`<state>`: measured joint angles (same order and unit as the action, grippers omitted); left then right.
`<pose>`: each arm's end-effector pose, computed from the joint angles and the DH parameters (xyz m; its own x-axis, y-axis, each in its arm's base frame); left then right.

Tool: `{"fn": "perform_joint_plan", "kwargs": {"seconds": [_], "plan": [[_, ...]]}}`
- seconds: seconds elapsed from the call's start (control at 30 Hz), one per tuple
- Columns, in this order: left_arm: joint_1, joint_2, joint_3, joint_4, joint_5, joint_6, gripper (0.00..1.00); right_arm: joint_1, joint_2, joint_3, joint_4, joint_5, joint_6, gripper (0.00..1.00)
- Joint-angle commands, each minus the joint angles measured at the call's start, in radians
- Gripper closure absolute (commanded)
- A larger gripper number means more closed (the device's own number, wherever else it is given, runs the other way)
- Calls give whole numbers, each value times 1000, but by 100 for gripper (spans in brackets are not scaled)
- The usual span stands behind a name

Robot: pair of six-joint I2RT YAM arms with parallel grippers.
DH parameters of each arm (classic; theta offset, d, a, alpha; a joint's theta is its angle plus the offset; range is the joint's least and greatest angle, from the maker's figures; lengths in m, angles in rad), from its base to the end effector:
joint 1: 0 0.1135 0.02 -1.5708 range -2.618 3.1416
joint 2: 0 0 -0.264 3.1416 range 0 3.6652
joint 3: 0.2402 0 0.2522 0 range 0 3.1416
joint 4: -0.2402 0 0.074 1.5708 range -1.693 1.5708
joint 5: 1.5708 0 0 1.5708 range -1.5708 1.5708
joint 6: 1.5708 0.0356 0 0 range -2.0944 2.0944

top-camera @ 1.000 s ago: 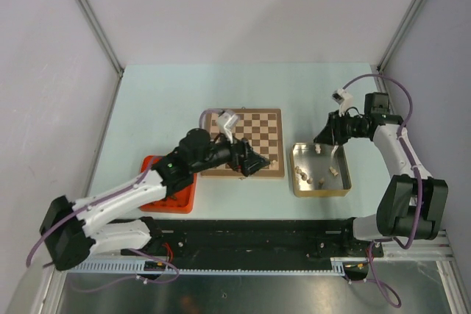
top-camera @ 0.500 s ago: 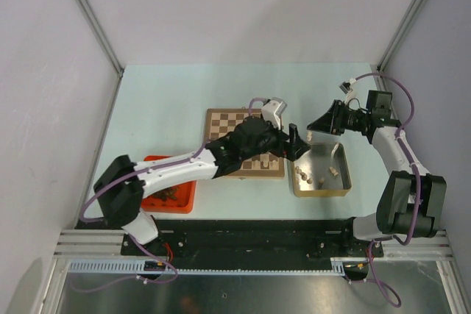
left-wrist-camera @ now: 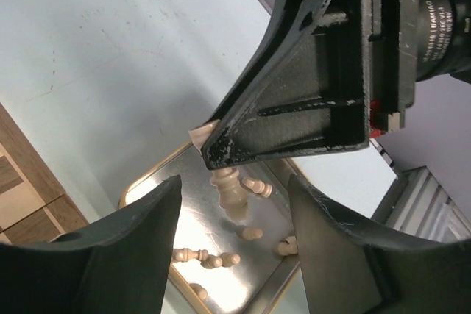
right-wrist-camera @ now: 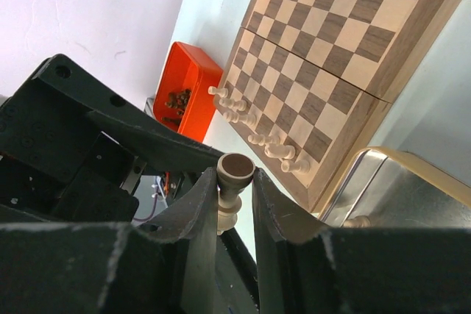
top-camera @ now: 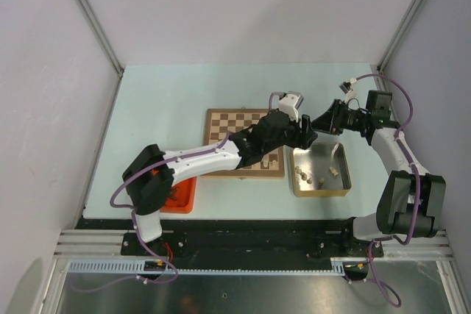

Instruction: Set up the chess pieces on the board

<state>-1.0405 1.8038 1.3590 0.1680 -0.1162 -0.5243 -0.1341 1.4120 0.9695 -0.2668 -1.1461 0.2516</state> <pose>0.2226 -0.3715 0.2892 -0.5204 -0.0956 -0.8486 0.6237 0.6362 -0.4541 0.2943 -0.0070 0.2658 -0.7820 0.2090 -0.5872 -0.4496 0.4633 0.7637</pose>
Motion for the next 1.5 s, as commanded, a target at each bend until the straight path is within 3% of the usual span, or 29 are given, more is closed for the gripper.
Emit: {"fn": "perform_joint_plan", "kwargs": {"seconds": [0.0, 0.13, 0.5, 0.53, 0.6, 0.73, 0.97, 1.0, 1.07, 1.1, 1.23, 1.33, 1.47], "plan": [[-6, 31, 80, -41, -51, 41, 37, 4, -16, 0, 32, -41, 17, 80], [-7, 51, 114, -68, -62, 58, 44, 5, -10, 0, 31, -46, 20, 80], [-7, 55, 118, -93, -45, 90, 79, 17, -5, 1, 21, -52, 6, 79], [-7, 46, 106, -93, -36, 107, 84, 21, -5, 0, 20, -58, -5, 74], [-4, 25, 88, -91, -24, 119, 86, 22, -10, 1, 18, -67, -15, 69], [2, -40, 28, -91, 19, 171, 89, 19, -60, 1, 6, -72, -76, 48], [30, -251, -164, -104, 185, 263, 90, 36, -160, 24, -168, -43, -411, 35], [39, -277, -204, -107, 217, 271, 90, 56, -168, 32, -252, -32, -564, 34], [49, -351, -239, -123, 324, 284, 90, 91, -185, 49, -328, -21, -715, 31], [63, -372, -271, -131, 376, 284, 90, 112, -199, 52, -421, -6, -889, 30], [102, -457, -331, -211, 568, 258, 90, 336, -226, 55, -615, 104, -1290, 23], [120, -495, -362, -264, 674, 241, 90, 431, -237, 57, -664, 111, -1431, 21], [129, -517, -383, -308, 759, 231, 90, 519, -239, 55, -657, 134, -1488, 21]]}}
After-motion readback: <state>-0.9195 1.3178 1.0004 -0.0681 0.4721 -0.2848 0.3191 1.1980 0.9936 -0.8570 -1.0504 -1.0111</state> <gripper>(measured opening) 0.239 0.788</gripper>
